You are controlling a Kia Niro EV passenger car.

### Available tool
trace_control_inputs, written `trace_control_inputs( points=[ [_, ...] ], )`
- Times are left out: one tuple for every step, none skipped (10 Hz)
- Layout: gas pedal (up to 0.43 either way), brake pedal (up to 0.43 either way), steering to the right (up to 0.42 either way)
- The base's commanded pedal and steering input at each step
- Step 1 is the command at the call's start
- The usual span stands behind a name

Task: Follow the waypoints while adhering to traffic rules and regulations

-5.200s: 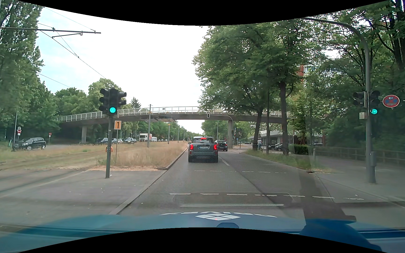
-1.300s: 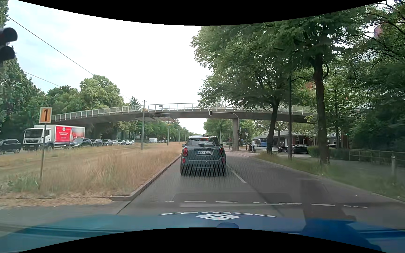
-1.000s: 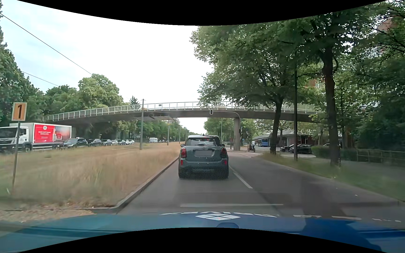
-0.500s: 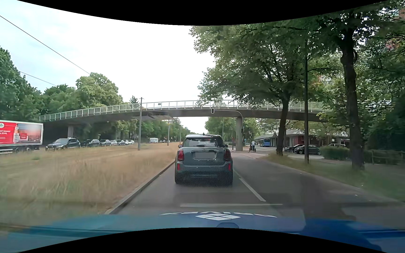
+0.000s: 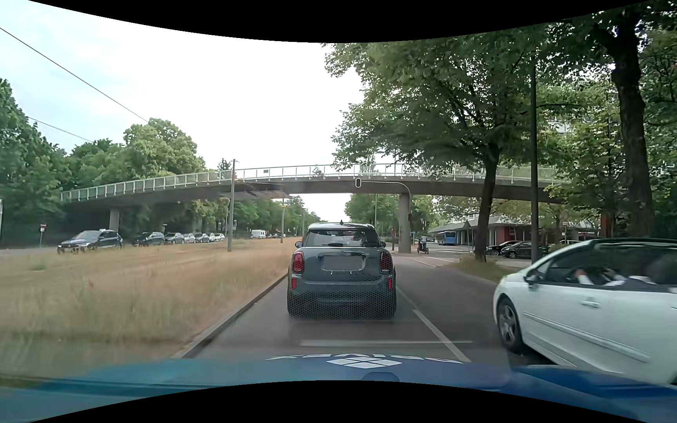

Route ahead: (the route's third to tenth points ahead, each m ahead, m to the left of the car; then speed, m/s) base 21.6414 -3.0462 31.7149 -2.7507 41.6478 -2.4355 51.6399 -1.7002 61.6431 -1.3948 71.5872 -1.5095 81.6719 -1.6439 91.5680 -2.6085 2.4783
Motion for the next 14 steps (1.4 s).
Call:
trace_control_inputs(
  points=[
    [0.0,0.0,-0.022],
    [0.0,0.0,-0.023],
    [0.0,0.0,-0.024],
    [0.087,0.0,-0.024],
    [0.138,0.0,-0.025],
    [0.157,0.0,-0.025],
    [0.189,0.0,-0.025],
    [0.22,0.0,-0.022],
    [0.24,0.0,-0.019],
    [0.26,0.0,-0.016],
    [0.28,0.0,-0.013],
    [0.311,0.0,-0.011],
    [0.339,0.0,-0.01],
    [0.378,0.0,-0.011]
  ],
)
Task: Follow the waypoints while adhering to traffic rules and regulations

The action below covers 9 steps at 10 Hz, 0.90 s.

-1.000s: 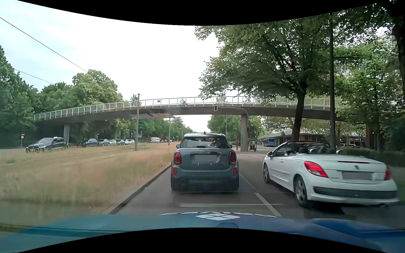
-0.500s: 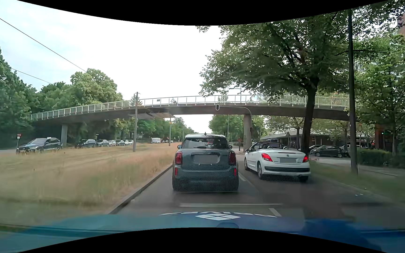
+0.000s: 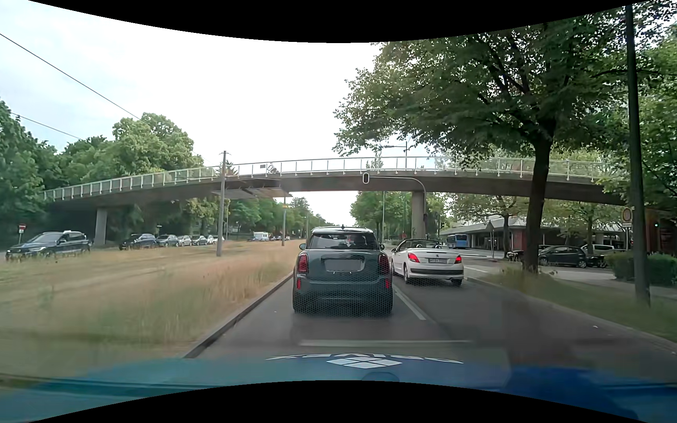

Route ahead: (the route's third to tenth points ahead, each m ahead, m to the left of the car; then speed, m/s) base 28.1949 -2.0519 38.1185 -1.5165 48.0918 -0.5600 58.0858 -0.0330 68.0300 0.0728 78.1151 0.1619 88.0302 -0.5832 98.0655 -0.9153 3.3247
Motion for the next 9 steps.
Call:
trace_control_inputs(
  points=[
    [0.409,0.0,-0.011],
    [0.409,0.0,-0.011],
    [0.409,0.0,-0.012],
    [0.409,0.0,-0.013],
    [0.421,0.0,-0.015],
    [0.461,0.0,-0.017],
    [0.461,0.0,-0.018],
    [0.461,0.0,-0.019],
    [0.461,0.0,-0.019]
  ],
)
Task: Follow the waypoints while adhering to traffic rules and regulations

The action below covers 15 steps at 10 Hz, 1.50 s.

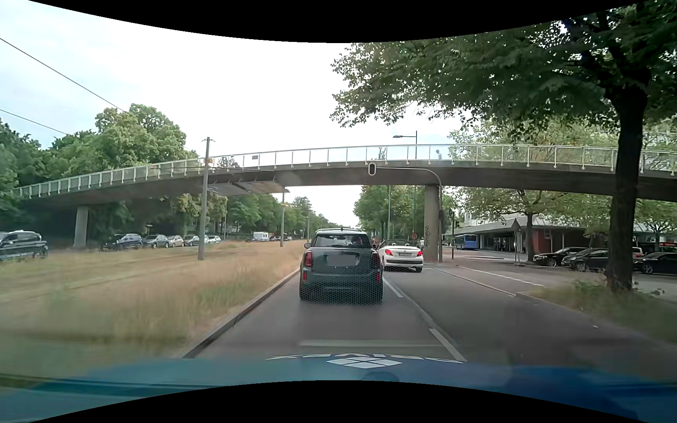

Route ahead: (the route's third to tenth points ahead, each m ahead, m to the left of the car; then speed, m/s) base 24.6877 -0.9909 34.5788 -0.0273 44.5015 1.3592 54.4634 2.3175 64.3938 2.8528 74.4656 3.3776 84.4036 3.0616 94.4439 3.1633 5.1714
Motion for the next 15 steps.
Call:
trace_control_inputs(
  points=[
    [0.461,0.0,-0.019],
    [0.461,0.0,-0.019],
    [0.461,0.0,-0.019],
    [0.449,0.0,-0.019],
    [0.421,0.0,-0.019],
    [0.378,0.0,-0.019],
    [0.35,0.0,-0.019],
    [0.311,0.0,-0.019],
    [0.299,0.0,-0.019],
    [0.287,0.0,-0.019],
    [0.287,0.0,-0.019],
    [0.287,0.0,-0.018],
    [0.287,0.0,-0.017],
    [0.287,0.0,-0.016],
    [0.28,0.0,-0.014]
  ],
)
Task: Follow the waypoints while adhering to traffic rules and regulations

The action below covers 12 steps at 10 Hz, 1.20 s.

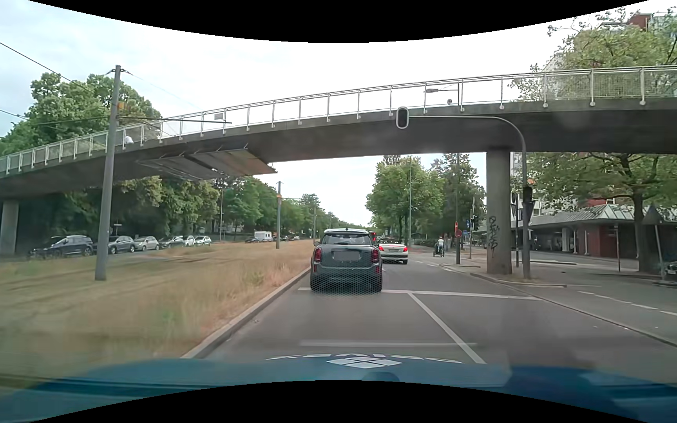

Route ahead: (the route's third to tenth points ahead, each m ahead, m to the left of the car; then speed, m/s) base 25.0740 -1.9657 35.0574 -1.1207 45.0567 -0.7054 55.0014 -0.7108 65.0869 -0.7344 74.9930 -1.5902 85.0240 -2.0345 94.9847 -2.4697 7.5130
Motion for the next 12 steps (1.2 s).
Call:
trace_control_inputs(
  points=[
    [0.24,0.0,-0.013],
    [0.189,0.0,-0.011],
    [0.138,0.0,-0.009],
    [0.13,0.0,-0.008],
    [0.13,0.0,-0.008],
    [0.118,0.0,-0.007],
    [0.118,0.0,-0.007],
    [0.118,0.0,-0.007],
    [0.118,0.0,-0.007],
    [0.118,0.0,-0.006],
    [0.118,0.0,-0.006],
    [0.118,0.0,-0.006]
  ],
)
